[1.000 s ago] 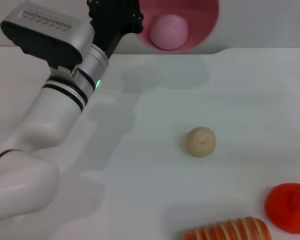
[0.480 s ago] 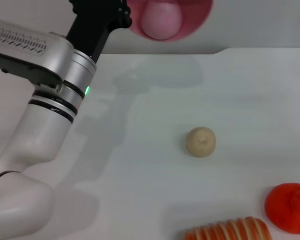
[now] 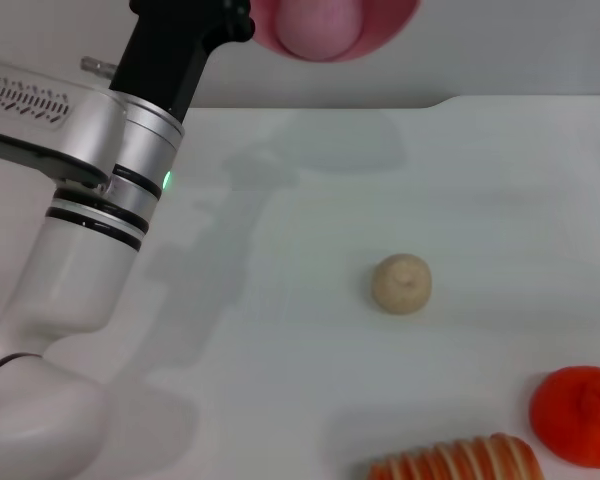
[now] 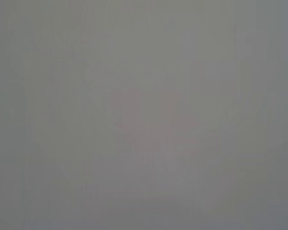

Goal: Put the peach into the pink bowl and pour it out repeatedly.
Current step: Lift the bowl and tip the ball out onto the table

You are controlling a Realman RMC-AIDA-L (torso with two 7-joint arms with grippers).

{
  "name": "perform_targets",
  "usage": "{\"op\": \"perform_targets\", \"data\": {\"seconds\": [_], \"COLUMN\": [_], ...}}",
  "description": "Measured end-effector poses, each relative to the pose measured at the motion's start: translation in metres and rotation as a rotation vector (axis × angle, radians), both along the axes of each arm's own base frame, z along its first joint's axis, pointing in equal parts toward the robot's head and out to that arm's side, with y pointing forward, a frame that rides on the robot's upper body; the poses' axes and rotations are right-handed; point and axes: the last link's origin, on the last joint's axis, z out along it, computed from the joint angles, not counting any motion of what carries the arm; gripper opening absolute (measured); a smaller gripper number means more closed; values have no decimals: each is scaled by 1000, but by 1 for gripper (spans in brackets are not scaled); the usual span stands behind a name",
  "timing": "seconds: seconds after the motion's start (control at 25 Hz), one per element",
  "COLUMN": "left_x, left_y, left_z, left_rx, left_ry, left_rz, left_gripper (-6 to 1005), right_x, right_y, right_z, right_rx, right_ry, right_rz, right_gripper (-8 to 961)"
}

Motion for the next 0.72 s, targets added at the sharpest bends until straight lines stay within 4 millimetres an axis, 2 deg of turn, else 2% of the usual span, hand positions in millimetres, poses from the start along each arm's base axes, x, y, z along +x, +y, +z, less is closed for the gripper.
{"op": "perform_targets", "data": {"seconds": [0.72], "left_x": [8], "left_y": [-8], "left_z": [9], "left_rx": [62], "left_ry": [-42], "left_rz": [-63], "left_gripper": [44], "right_x": [-1], "right_y": [5], "right_z": [-2], "right_rx": [-5], "right_ry": [7], "right_rz": [-6], "right_gripper": [447]}}
